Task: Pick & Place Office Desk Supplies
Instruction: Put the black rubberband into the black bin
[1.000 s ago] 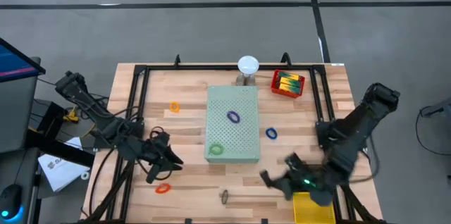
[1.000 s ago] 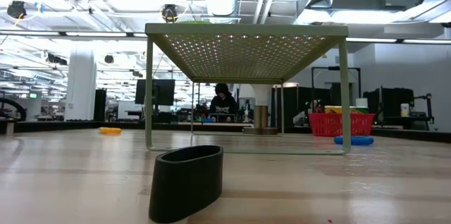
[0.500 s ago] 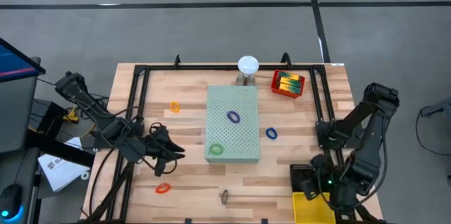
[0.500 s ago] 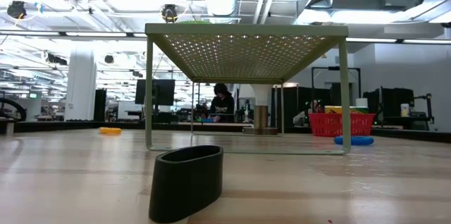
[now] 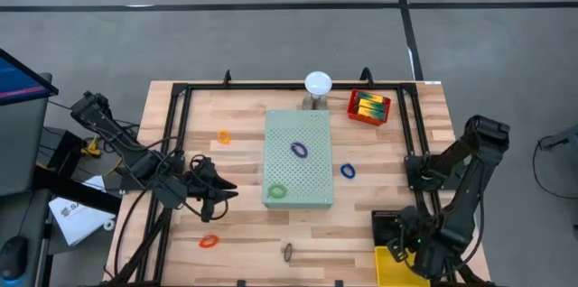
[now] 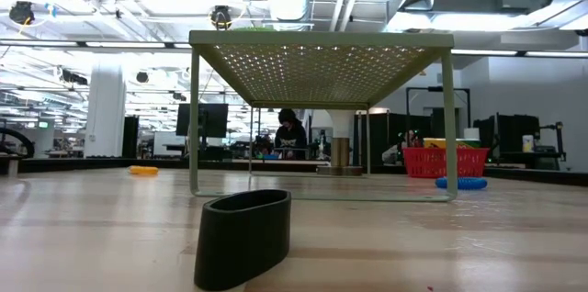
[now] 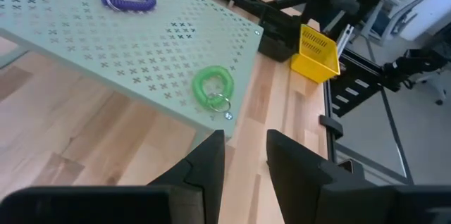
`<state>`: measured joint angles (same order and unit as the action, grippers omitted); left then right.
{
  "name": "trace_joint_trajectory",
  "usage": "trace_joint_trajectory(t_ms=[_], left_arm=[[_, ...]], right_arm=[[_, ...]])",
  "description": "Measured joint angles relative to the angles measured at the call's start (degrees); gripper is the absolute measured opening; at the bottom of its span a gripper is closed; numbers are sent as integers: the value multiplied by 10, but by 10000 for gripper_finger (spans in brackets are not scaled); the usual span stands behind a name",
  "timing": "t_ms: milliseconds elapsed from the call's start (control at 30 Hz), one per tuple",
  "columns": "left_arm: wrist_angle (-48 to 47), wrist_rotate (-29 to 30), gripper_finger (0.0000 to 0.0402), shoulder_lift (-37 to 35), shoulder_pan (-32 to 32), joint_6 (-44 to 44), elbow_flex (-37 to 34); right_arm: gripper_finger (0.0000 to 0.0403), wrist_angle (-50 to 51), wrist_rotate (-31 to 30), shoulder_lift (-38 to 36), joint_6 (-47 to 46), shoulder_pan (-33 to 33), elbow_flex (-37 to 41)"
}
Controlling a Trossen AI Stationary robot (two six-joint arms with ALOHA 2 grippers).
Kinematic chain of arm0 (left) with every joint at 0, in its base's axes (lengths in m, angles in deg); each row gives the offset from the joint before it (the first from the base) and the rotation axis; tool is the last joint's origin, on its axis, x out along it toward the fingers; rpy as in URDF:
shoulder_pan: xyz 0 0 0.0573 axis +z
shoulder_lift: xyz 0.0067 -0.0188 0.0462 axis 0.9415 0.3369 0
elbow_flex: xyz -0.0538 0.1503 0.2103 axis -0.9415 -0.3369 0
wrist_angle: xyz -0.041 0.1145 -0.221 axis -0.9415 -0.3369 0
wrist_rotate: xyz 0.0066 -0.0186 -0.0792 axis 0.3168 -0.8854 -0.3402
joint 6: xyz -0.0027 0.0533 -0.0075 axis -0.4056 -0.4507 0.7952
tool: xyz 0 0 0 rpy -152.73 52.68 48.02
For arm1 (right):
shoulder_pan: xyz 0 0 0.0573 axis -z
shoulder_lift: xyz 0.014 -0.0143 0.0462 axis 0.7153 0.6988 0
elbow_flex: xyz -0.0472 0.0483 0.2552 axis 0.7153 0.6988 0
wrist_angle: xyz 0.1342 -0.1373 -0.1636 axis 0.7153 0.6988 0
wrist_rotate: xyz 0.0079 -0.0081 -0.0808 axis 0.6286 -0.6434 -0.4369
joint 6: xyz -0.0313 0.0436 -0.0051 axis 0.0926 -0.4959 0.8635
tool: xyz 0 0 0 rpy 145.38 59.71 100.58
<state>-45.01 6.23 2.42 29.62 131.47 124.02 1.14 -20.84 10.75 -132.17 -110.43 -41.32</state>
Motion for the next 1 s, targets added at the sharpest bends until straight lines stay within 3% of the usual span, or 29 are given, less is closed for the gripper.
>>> trace_joint_trajectory(t_ms=[333, 467, 1000], left_arm=[[2, -4, 102, 0, 0, 2, 0], [3, -4, 102, 0, 0, 2, 0], [4, -4, 102, 0, 0, 1, 0]], right_arm=[[0, 12, 26, 42, 0, 5, 20], [18, 12, 27, 50, 3, 2, 20], [247, 75, 16, 13, 20, 12, 19]])
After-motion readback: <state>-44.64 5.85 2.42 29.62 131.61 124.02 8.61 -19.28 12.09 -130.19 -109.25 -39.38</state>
